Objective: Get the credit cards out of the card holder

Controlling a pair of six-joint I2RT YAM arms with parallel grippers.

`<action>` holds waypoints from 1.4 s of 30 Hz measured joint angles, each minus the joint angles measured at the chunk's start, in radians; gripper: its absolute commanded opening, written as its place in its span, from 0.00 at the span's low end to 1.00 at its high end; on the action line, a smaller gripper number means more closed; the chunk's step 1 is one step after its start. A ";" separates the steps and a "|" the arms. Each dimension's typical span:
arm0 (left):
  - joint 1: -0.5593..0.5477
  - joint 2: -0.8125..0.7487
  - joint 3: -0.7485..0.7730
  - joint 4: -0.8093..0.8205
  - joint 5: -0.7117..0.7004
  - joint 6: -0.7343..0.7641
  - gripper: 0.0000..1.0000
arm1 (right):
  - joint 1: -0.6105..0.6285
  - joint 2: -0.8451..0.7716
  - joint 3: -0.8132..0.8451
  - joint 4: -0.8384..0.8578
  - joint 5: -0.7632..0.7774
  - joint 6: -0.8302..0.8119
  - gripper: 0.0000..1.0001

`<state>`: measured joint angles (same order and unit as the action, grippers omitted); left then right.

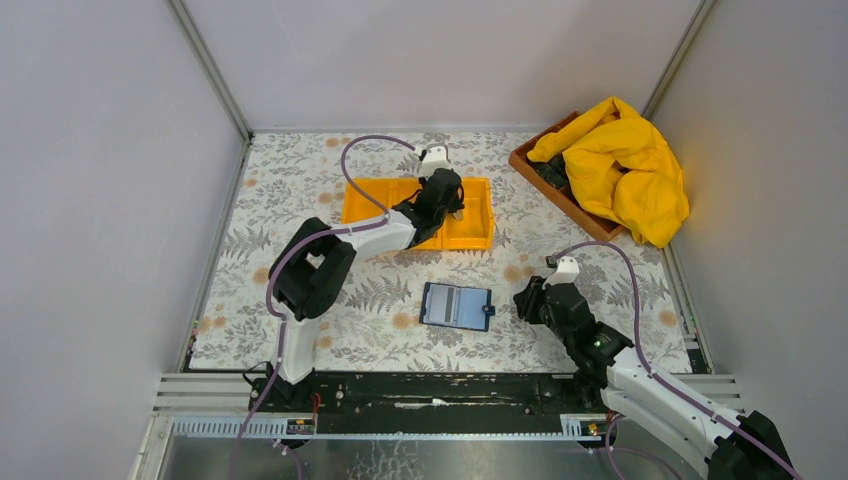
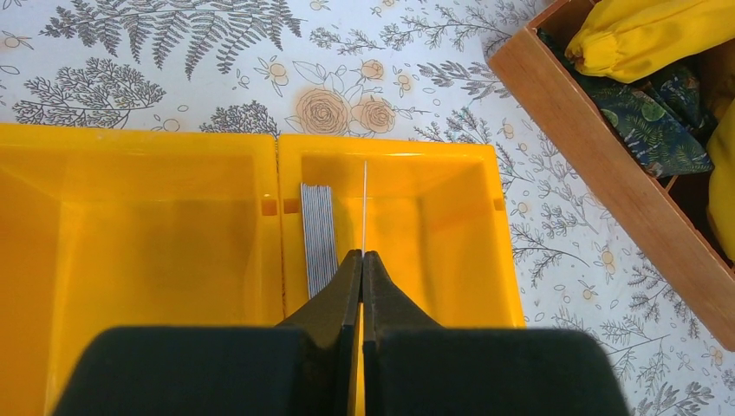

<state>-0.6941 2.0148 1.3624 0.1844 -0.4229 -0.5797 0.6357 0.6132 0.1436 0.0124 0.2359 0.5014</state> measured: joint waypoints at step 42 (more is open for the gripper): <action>0.000 0.019 0.000 -0.014 -0.010 -0.013 0.00 | 0.000 -0.001 0.000 0.000 0.000 0.000 0.35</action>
<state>-0.6945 2.0338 1.3621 0.1703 -0.4328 -0.5926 0.6357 0.6125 0.1436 0.0124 0.2363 0.5014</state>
